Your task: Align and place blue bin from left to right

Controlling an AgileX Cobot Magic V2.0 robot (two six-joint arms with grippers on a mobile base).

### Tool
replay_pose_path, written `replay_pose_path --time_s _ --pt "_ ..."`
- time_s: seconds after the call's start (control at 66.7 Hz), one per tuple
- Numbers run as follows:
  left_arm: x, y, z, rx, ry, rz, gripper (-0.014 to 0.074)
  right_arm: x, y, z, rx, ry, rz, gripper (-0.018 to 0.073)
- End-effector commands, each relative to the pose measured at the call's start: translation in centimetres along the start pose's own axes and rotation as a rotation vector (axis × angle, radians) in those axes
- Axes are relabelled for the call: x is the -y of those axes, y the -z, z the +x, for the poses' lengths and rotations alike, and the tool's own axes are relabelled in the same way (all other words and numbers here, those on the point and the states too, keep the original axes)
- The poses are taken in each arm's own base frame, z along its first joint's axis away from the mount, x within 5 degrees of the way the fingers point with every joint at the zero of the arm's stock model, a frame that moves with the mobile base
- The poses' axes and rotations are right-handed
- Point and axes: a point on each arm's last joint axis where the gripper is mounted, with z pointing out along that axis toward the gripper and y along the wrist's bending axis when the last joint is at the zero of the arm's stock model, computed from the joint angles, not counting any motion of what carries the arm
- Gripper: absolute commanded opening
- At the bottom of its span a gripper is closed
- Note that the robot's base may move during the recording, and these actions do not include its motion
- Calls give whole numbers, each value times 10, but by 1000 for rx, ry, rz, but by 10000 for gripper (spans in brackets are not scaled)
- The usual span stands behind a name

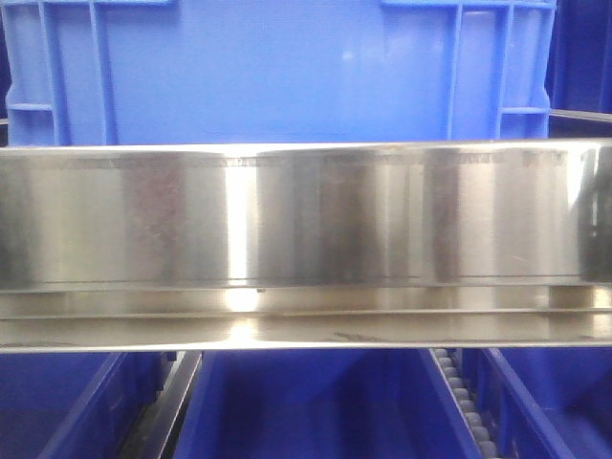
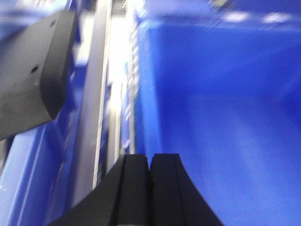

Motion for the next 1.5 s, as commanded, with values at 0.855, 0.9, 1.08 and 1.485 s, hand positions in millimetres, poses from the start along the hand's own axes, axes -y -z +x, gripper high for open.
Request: replay_pose_path --time_s 0.855,0.9,1.08,1.485 --pt "30 -5 5 -74 -60 -15 -111 -15 -23 -9 -124 35 3 -139" --pt "30 -5 5 -74 -60 -15 -111 -15 -23 -9 -124 35 3 -139" --pt "30 -5 5 -74 -60 -15 -111 -15 -23 -10 -111 37 3 88" --pt "30 -5 5 -75 -59 -13 -111 -17 -46 -7 -132 46 25 253"
